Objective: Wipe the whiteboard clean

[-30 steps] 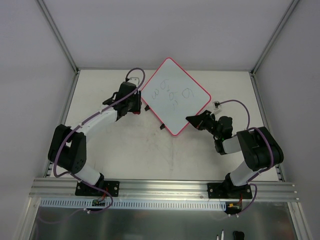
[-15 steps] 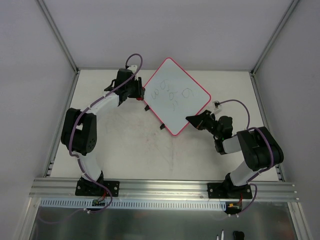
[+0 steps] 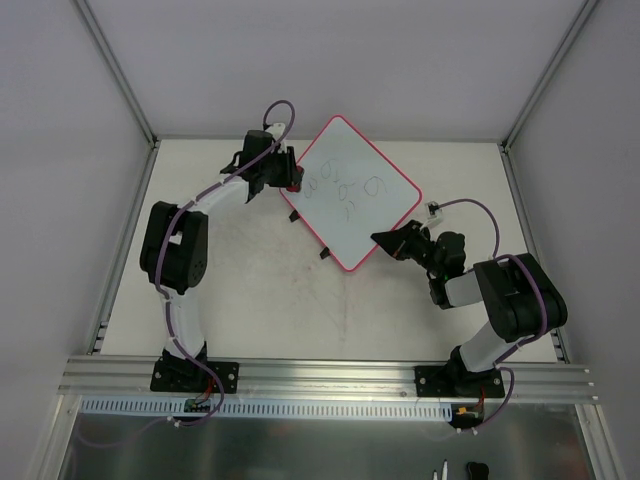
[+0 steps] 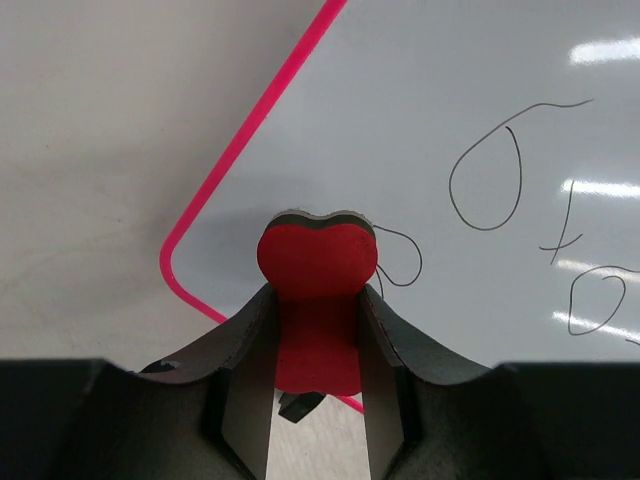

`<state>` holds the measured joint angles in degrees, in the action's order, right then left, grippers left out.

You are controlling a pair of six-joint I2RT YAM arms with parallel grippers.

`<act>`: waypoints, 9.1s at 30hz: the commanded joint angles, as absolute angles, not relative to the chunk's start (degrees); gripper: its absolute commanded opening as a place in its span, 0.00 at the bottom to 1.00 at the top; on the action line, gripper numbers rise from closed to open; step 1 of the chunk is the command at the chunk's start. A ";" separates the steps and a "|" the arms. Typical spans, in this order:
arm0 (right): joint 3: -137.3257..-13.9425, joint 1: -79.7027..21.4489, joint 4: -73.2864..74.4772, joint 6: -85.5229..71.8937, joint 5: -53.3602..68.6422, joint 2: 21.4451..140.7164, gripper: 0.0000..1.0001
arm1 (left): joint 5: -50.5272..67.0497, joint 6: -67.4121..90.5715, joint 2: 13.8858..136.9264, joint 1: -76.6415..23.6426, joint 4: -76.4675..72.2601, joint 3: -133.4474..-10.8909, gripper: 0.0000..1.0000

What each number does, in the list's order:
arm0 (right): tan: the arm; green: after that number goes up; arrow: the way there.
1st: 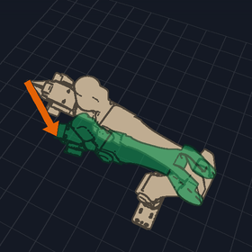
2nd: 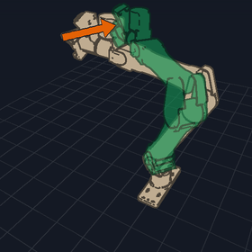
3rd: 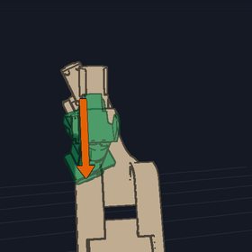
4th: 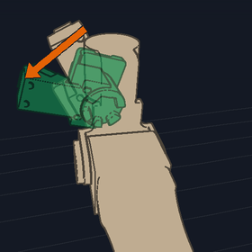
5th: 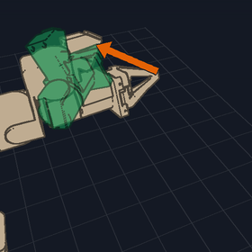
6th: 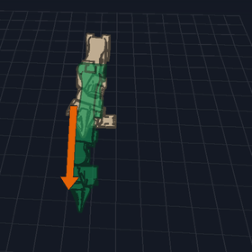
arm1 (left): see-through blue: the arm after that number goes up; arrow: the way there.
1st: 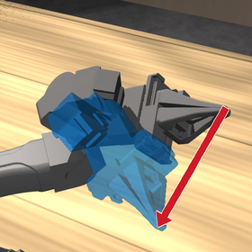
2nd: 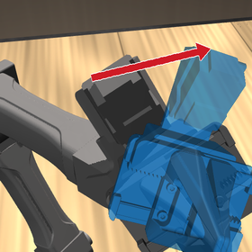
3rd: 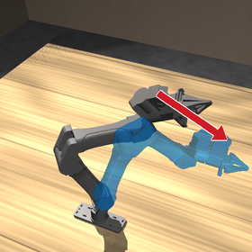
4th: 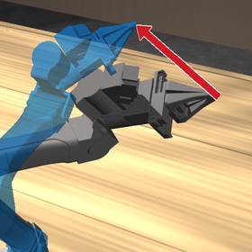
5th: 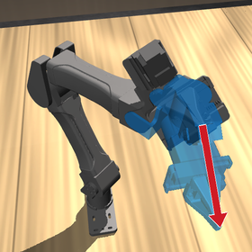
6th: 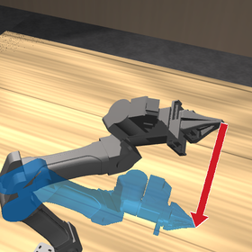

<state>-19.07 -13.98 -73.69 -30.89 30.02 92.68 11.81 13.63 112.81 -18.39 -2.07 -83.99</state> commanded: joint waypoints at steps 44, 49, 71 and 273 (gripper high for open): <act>-21.27 -14.59 -87.71 -29.62 33.40 91.23 0.00 | 10.11 21.97 114.53 -25.13 -18.72 -71.46 0.29; -21.45 -14.68 -87.71 -29.44 33.49 91.41 0.00 | 12.04 22.68 112.94 -27.42 -19.42 -69.35 0.29; -21.36 -14.94 -87.71 -29.44 34.01 91.14 0.00 | 13.80 20.30 116.98 -22.77 -8.62 -83.23 0.32; -22.50 -16.17 -87.71 -29.09 36.47 90.97 0.00 | 6.24 11.61 114.78 -38.06 -1.85 -89.64 0.31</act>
<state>-20.32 -14.83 -71.75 -31.09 32.42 92.64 4.95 13.06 114.87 -37.65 -2.42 -89.10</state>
